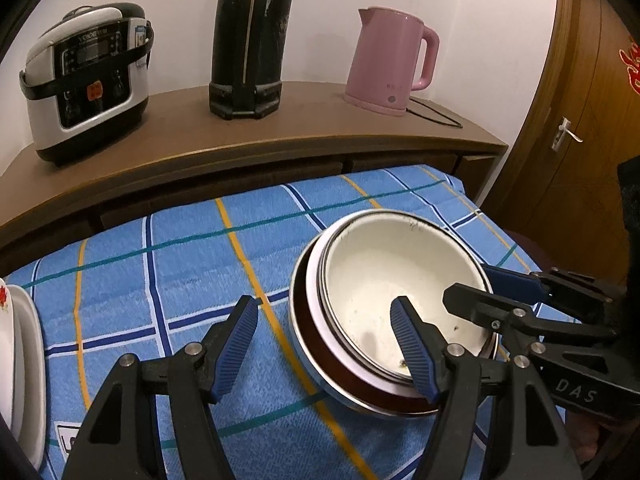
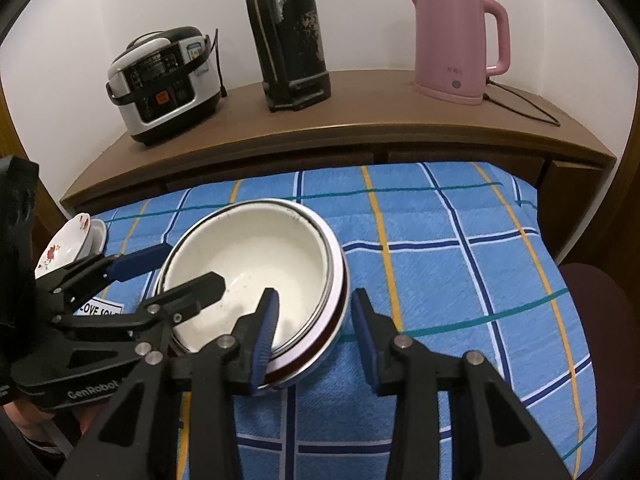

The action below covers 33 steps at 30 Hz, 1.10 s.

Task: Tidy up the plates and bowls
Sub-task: 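Regrip the nested bowl stack rim with both grippers and lift it, then carry the nested bowl stack with both grippers over the red-rose plates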

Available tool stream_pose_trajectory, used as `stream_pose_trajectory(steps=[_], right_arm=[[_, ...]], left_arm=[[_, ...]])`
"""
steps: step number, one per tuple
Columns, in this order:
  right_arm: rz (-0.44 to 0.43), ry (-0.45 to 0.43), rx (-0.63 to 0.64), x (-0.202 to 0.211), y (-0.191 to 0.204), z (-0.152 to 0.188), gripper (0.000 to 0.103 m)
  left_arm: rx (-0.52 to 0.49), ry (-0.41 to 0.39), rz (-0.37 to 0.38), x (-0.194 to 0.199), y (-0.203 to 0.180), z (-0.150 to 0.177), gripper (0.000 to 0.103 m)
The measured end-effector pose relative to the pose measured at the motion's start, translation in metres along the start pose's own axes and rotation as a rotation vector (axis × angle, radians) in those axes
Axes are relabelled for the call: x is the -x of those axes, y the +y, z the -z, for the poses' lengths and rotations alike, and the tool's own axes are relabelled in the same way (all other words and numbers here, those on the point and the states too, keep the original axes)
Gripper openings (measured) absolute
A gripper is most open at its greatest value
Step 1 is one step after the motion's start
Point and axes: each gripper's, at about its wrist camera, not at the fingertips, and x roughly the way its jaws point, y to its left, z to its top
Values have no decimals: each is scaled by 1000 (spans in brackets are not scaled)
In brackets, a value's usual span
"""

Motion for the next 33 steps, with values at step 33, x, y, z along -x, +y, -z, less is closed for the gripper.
stream_pose_trajectory(steps=[33], right_arm=[[-28, -9, 16, 3, 20, -11, 16]], left_arm=[[79, -42, -51, 21, 18, 2, 46]])
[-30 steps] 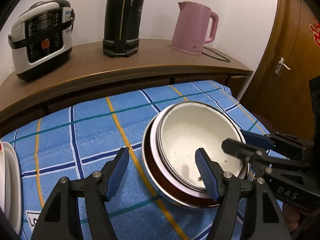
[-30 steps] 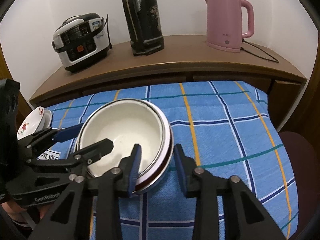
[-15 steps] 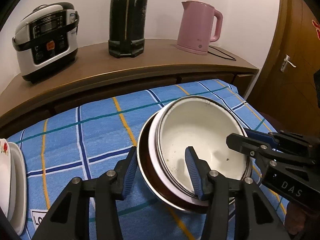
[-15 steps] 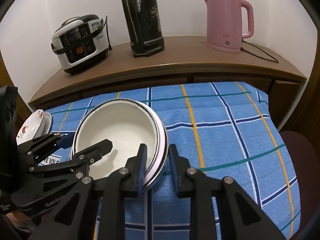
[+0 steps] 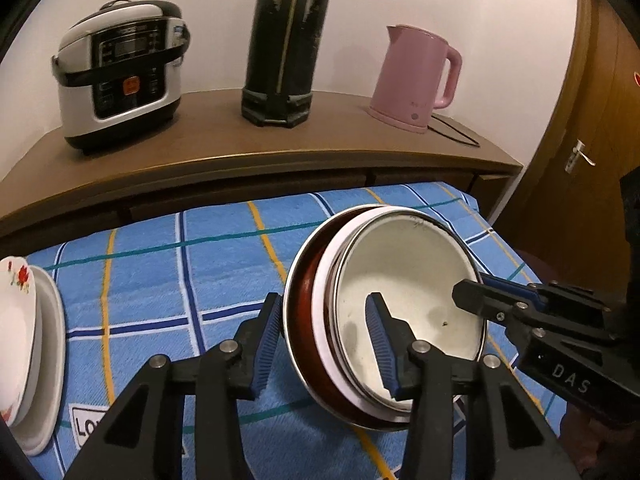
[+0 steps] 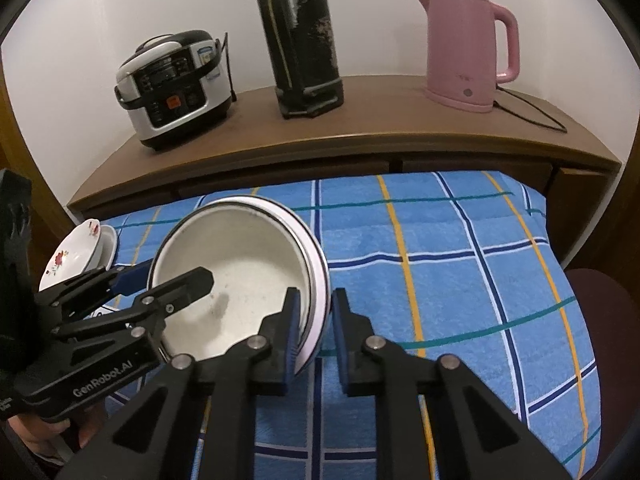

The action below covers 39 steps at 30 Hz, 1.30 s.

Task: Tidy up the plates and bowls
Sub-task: 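Carry the nested bowl stack with both grippers over the red-rose plates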

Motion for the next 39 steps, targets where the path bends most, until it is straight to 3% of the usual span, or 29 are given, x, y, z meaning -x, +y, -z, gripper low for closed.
stream_pose_trajectory(steps=[8, 22, 39], right_arm=[[-11, -2, 30, 1, 17, -7, 16], [-91, 68, 63, -15, 49, -18, 16], [-185, 58, 191, -13, 135, -33, 16]], left_arm=[[73, -14, 5, 14, 16, 5, 46], [196, 15, -4, 35, 53, 8, 45], [286, -83, -106, 100, 111, 19, 45]])
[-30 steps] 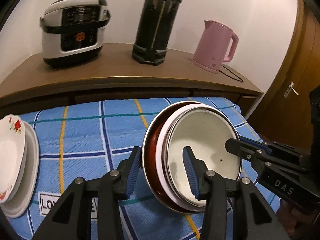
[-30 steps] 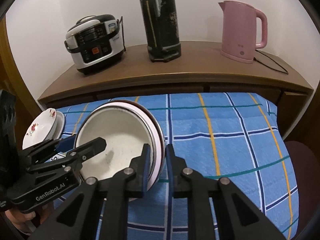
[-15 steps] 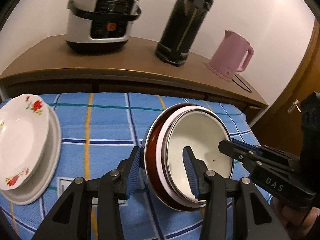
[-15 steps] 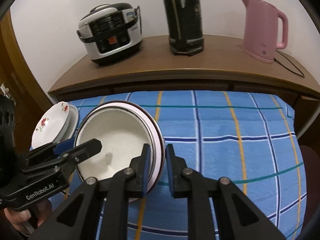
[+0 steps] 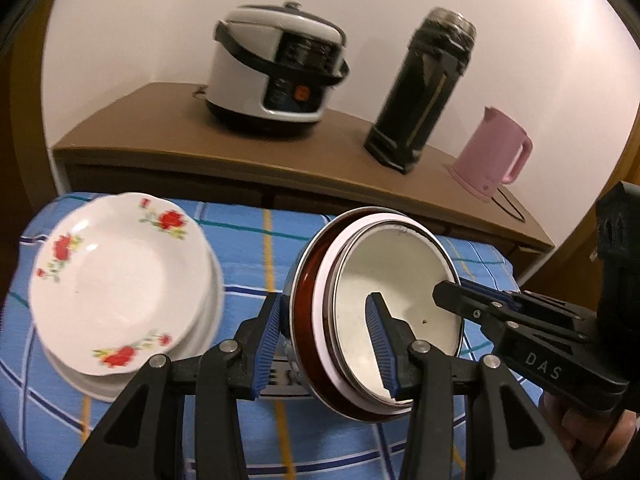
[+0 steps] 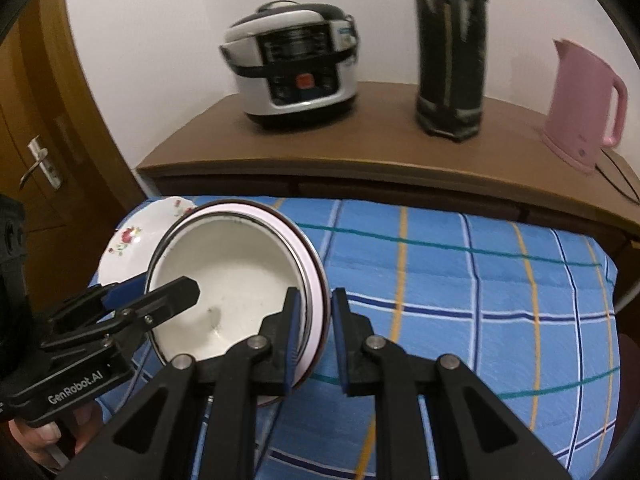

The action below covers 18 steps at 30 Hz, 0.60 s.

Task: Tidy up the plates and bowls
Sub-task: 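Carry the nested bowl stack with both grippers over the red-rose plates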

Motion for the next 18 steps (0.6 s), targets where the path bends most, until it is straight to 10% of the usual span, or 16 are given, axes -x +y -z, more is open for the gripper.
stream_pose_trajectory(steps=[18], right_arm=[[-57, 3, 112, -18, 74, -33, 16]], left_arm=[[61, -57, -88, 36, 59, -7, 46]])
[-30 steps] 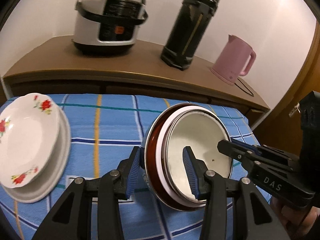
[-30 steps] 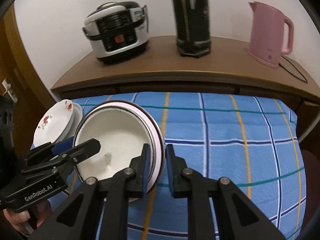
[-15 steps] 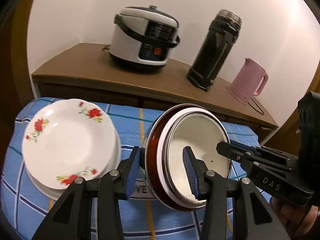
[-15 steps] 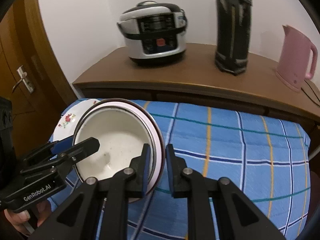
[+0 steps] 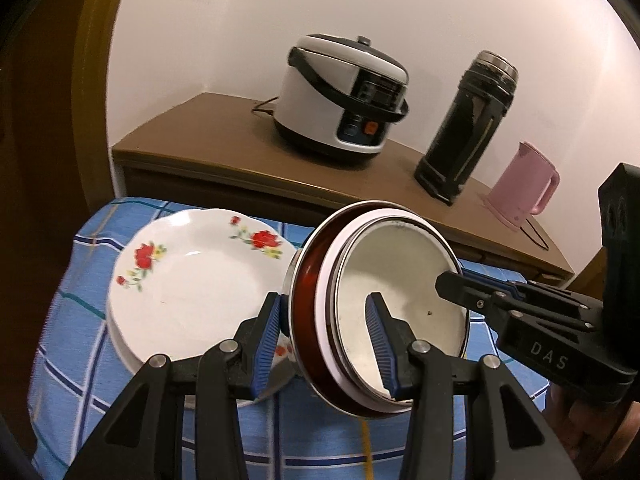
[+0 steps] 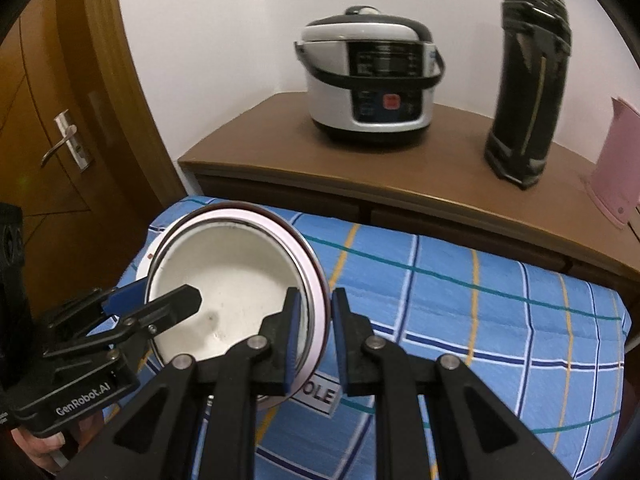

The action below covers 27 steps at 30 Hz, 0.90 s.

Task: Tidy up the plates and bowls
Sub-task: 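Carry the nested bowl stack with both grippers over the red-rose plates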

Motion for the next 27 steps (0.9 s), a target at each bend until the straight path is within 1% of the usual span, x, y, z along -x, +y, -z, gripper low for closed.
stream_pose_trajectory(steps=[14, 27], right_arm=[[-35, 19, 42, -19, 31, -18, 16], [-52, 50, 88, -42, 52, -28, 16]], left_arm=[[33, -13, -49, 9, 33, -8, 46], [73, -13, -85, 5, 59, -12, 46]])
